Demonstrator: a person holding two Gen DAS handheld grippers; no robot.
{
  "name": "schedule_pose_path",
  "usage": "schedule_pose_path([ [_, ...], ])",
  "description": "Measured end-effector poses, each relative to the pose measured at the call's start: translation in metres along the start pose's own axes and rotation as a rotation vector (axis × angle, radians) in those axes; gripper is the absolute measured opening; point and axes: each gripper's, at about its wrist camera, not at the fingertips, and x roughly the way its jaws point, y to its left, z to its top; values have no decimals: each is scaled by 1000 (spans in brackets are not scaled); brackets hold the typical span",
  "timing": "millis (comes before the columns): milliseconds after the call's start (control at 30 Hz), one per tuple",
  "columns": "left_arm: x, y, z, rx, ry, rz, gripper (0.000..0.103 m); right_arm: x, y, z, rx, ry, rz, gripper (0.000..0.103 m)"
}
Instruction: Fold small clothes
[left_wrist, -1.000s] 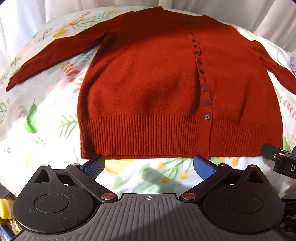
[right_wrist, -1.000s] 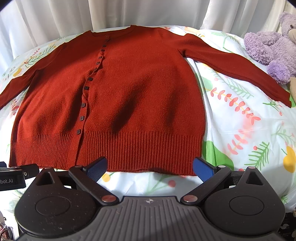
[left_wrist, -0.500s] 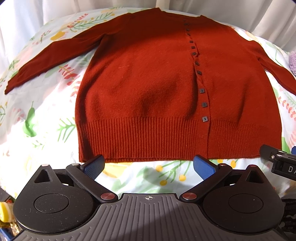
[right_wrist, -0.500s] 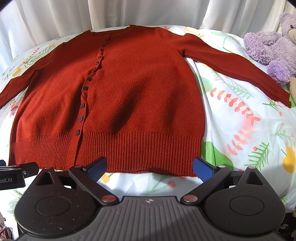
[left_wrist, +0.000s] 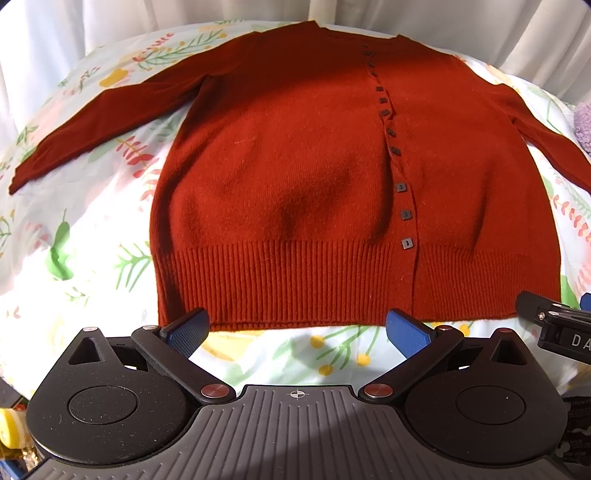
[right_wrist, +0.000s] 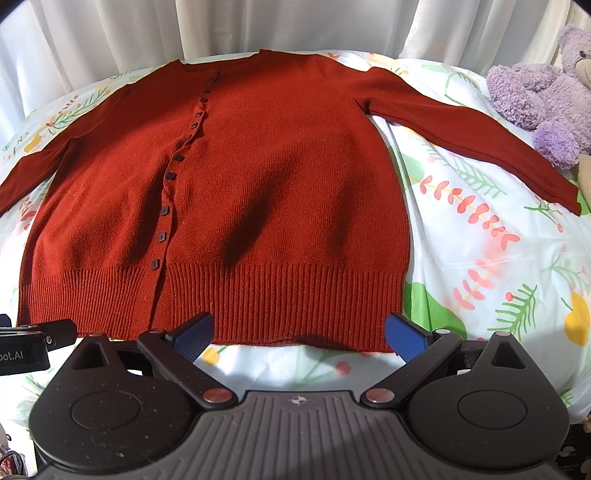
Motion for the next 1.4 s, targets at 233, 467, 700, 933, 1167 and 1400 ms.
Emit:
schedule_pose_path([
  [233, 0, 0, 0, -1, 0, 1, 103, 0, 0, 0, -1, 0, 0, 99],
  [467, 0, -1, 2, 1, -3, 1, 103, 0, 0, 0, -1, 0, 0, 99],
  [700, 0, -1, 3, 1, -3, 1, 103, 0, 0, 0, -1, 0, -1, 99],
  [933, 0, -1, 4, -1, -3, 2, 103, 1, 0, 1, -1, 1, 0, 99],
  [1167, 1, -3, 8, -2, -2, 4, 103, 1, 0, 0, 0, 1, 0, 99],
  [1400, 2, -2, 8, -2, -1, 2, 103, 1, 0, 0, 0, 3, 1, 99],
])
